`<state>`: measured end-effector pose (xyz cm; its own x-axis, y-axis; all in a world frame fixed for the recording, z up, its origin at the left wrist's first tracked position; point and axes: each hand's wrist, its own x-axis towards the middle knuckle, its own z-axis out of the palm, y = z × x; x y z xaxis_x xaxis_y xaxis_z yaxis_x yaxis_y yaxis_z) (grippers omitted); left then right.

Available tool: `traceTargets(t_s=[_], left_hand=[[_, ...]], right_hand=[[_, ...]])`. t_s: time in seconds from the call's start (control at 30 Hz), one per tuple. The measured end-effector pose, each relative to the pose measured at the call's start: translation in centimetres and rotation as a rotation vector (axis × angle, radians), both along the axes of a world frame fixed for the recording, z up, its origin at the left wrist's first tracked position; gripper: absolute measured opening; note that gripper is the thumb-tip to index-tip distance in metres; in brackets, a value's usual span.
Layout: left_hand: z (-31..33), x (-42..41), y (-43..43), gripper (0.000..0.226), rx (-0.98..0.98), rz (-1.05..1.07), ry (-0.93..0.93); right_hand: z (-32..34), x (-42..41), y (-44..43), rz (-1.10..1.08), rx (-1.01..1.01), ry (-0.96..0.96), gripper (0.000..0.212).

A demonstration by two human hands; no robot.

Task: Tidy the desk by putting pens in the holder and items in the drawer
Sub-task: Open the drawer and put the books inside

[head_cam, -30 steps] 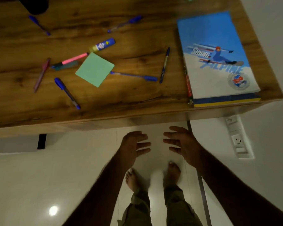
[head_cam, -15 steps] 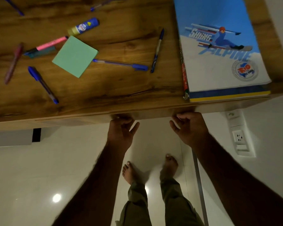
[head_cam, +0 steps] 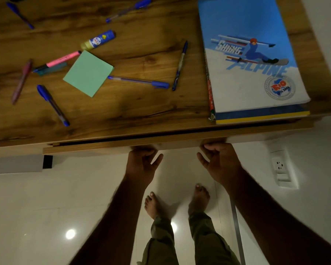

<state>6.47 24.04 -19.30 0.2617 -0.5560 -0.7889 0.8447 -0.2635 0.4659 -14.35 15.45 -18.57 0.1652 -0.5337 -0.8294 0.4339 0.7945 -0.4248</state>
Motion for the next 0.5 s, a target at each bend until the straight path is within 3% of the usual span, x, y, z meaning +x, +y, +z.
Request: traceTargets(t_s=[0.17,0.5], left_hand=[[0.2,-1.4,2.2,0.03,0.043,0.012,-0.023],[0.5,-4.0,7.8,0.028,0.053,0.034,-0.012]], right_hand=[[-0.1,-2.1,2.3,0.088,-0.026,-0.034,0.036],[-0.5,-5.8,7.5,0.244,-0.063,-0.04,0.035]])
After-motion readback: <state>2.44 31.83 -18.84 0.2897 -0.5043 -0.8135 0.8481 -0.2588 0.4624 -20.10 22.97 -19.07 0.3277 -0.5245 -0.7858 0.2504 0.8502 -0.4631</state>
